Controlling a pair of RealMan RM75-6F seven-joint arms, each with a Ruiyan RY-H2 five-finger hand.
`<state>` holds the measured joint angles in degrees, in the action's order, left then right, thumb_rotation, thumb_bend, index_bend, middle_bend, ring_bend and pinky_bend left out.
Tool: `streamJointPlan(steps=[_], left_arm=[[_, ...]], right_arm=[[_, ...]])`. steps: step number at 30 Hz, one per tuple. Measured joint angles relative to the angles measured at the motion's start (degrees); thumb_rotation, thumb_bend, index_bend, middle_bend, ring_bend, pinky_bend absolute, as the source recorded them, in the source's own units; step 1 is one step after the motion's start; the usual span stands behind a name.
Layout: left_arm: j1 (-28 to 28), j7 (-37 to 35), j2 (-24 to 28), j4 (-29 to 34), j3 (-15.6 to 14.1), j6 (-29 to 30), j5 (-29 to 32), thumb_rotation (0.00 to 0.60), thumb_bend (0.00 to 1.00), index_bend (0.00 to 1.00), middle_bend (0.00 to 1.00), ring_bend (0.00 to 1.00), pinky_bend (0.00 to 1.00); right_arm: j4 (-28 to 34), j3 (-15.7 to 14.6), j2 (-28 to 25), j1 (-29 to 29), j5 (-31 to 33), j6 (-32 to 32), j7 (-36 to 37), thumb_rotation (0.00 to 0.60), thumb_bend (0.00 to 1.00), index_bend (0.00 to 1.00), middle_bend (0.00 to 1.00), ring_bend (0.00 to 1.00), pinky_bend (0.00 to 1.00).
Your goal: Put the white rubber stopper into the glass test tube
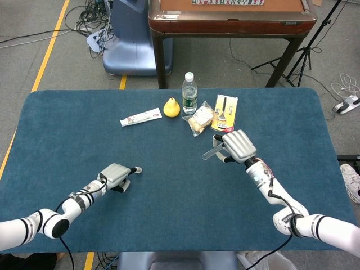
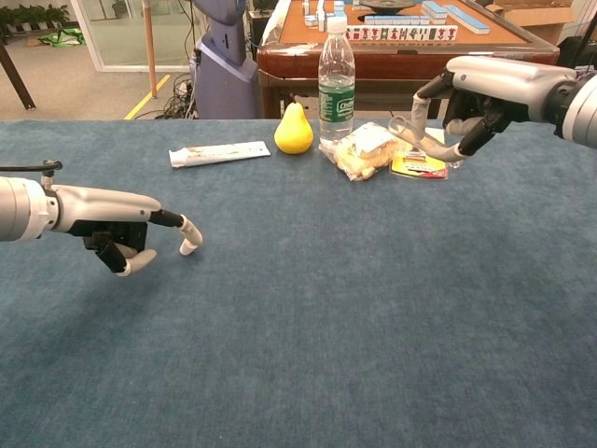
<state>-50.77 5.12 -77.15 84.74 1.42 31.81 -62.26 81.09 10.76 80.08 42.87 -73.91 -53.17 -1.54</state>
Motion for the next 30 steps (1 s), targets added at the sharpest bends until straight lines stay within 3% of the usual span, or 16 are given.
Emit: streamJointPlan(steps=[12, 25, 30], left_arm=[[0.26, 0.64, 1.58, 1.97, -0.26, 1.31, 0.59, 0.6, 0.62, 0.18, 1.0, 1.0, 1.0], [0.67, -1.16, 1.97, 3.82, 1.77, 4.01, 0.11, 0.6, 0.61, 0.21, 1.0, 1.0, 1.0], [1.81, -3.89, -0.45, 1.56, 2.97, 7.86, -4.12, 0.6, 0.39, 0.26, 1.0, 1.0, 1.0]], right_arm=[[0.87, 0.11, -0.21, 0.01, 0.47, -0.06, -1.18, 0.6, 0.45, 0.89, 1.0, 1.0, 1.0], [1.65, 0.04, -0.86, -0.37, 0.96, -0.28, -1.92, 0.6, 0.45, 0.89, 1.0, 1.0, 1.0], [1.78, 0.03, -1.1, -0.47, 0.88, -0.31, -1.71, 0.6, 0.45, 0.89, 1.0, 1.0, 1.0]])
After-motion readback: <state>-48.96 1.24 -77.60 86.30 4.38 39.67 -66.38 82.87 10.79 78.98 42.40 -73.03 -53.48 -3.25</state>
